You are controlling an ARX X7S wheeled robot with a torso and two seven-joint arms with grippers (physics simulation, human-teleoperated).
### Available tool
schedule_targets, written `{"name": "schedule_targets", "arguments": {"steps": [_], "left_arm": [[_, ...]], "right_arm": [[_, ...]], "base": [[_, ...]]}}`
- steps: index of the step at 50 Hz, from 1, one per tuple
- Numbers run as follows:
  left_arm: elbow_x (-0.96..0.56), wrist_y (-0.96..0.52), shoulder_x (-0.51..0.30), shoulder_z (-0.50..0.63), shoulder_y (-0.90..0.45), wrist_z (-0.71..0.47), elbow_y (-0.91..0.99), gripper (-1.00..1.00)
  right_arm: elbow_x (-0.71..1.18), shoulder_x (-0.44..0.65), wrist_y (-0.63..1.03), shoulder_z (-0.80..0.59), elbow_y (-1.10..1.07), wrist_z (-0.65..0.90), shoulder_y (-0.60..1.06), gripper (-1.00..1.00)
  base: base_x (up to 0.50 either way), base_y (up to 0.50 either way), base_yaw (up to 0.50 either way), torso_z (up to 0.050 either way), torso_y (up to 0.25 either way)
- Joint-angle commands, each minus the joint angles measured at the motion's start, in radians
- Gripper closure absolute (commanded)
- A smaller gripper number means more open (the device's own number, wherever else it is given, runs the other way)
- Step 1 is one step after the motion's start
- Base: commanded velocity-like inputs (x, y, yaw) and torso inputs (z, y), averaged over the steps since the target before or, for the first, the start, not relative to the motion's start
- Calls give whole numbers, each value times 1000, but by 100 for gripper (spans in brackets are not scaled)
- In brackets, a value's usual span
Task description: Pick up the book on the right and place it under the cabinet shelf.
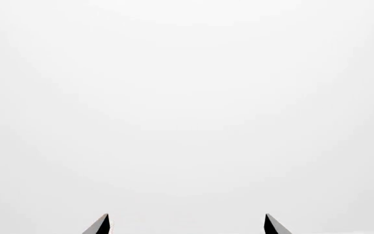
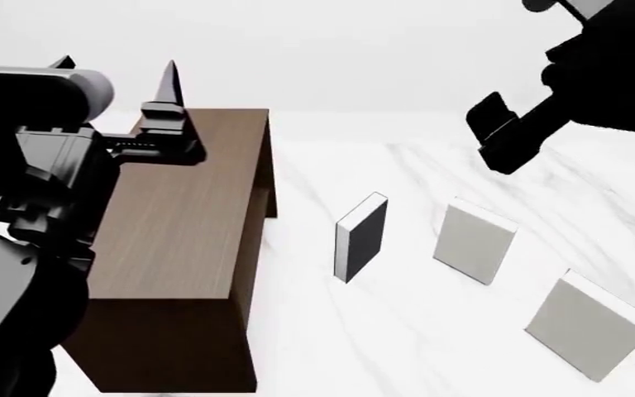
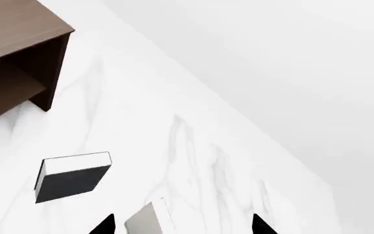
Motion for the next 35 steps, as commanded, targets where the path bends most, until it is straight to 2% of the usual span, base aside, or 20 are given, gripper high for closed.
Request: {"name": "schedule_targets", "arguments": {"steps": [1, 6, 12, 17, 35], "left_arm": [[1, 37, -19, -11, 16, 13, -24, -100], [7, 52, -24, -6, 23, 13, -33, -100], [8, 59, -27, -2, 29, 11, -34, -100], [5, 58, -32, -4, 34, 9, -28, -100], [-29, 1, -39, -30, 6, -19, 21, -100]], "right_arm": [[-95, 55, -8, -720, 210, -430, 371, -100], [-92, 54, -6, -777, 227, -456, 383, -100], [-93, 64, -2, -934, 226, -469, 408, -100], [-107, 68, -23, -996, 234, -475, 393, -100], [-150, 54, -132, -1055, 312, -475, 251, -100]], "base": [[0, 0, 0, 0, 0], [0, 0, 0, 0, 0], [0, 0, 0, 0, 0], [0, 0, 0, 0, 0], [0, 0, 0, 0, 0]]}}
